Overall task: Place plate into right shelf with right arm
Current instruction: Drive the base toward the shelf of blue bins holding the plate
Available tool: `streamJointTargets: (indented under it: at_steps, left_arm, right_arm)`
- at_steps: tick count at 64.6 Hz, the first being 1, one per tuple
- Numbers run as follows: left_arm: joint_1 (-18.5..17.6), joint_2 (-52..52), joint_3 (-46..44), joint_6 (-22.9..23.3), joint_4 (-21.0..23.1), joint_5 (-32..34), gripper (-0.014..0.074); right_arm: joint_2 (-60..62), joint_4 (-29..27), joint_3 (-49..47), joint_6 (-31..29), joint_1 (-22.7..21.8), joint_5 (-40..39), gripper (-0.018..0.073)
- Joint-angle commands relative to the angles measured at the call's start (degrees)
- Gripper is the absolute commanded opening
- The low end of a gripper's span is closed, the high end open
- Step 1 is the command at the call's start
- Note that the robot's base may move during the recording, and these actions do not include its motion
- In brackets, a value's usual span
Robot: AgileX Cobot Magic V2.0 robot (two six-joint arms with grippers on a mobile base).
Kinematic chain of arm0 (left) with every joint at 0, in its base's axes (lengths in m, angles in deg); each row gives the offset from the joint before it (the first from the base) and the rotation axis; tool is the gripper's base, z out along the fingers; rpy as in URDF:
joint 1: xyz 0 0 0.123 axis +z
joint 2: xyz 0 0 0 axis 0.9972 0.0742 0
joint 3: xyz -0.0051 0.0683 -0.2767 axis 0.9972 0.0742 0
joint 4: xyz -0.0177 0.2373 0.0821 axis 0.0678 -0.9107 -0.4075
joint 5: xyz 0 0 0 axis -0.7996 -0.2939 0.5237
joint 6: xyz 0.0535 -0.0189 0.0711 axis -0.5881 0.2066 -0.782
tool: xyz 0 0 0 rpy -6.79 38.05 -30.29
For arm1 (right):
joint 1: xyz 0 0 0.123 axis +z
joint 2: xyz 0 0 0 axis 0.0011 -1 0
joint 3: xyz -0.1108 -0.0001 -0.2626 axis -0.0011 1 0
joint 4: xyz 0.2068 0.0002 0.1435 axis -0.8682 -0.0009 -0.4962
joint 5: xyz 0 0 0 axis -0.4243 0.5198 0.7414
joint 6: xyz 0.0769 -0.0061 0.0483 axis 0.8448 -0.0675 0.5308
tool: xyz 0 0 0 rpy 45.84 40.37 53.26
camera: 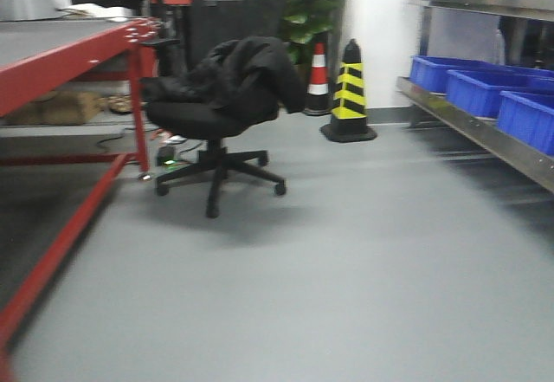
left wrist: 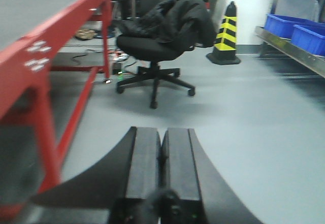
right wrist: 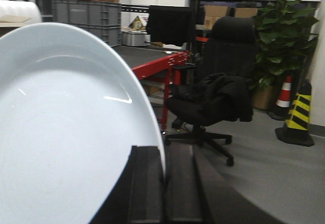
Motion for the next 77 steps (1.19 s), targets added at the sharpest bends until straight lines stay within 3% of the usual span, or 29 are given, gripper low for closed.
streamJointTargets:
  at_steps: [1, 77]
  left_arm:
    - [-0.30, -0.42, 0.46, 0.19, 0.23, 4.92, -0.0047]
    - [-0.30, -0.42, 0.46, 0.19, 0.23, 4.92, -0.0047]
  right_arm:
    - [-0.63, 0.08, -1.11, 0.13, -0.01, -5.81, 0.0069]
    - [-0.63, 0.08, -1.11, 0.13, -0.01, -5.81, 0.0069]
